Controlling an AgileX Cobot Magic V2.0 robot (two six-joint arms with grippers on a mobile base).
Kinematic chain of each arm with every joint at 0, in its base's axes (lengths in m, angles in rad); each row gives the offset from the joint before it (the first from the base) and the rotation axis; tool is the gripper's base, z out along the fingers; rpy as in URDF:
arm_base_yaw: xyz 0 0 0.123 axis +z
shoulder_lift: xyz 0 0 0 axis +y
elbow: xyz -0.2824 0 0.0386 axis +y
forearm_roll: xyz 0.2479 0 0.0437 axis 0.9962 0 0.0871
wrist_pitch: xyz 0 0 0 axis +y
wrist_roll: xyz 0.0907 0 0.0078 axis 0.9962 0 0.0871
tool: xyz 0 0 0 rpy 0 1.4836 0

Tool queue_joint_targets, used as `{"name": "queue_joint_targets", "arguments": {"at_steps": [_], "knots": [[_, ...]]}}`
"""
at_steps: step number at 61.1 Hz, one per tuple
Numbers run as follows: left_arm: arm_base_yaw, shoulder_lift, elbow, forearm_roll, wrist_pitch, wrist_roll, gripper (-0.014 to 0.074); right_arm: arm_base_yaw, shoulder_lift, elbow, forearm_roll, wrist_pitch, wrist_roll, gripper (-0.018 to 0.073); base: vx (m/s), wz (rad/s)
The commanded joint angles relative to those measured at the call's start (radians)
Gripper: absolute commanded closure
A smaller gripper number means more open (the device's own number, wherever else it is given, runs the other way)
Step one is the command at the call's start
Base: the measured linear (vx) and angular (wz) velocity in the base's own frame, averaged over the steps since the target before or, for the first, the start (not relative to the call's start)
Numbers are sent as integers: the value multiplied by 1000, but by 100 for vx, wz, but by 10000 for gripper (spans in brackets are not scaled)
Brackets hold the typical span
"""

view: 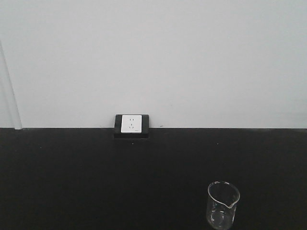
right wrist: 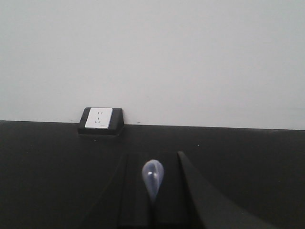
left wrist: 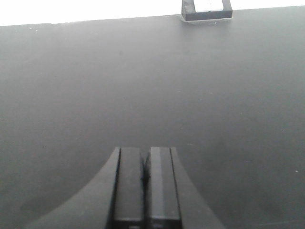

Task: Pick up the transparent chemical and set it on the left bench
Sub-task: 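Back the base away from the bench holding the dropper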

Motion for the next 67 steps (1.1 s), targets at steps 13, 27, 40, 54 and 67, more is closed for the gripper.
{"name": "queue_joint_targets", "arguments": {"at_steps": [13,27,40,54,67], "knots": [[-2,-19,16,-1,-78,-8,600,-3,-9,-6,-43,32,2,562,0,0],[-2,-19,16,-1,-78,-8,600,-3,-9,-6,-43,32,2,562,0,0],[-2,-19,16,-1,-78,-8,600,-3,-9,-6,-43,32,2,562,0,1],[-2,-19,16,-1,-78,-8,600,-3,-9,-6,-43,32,2,562,-6,0],[-2,-19,16,-1,-78,-8,600,-3,-9,-6,-43,32,2,562,-18,-3]]}}
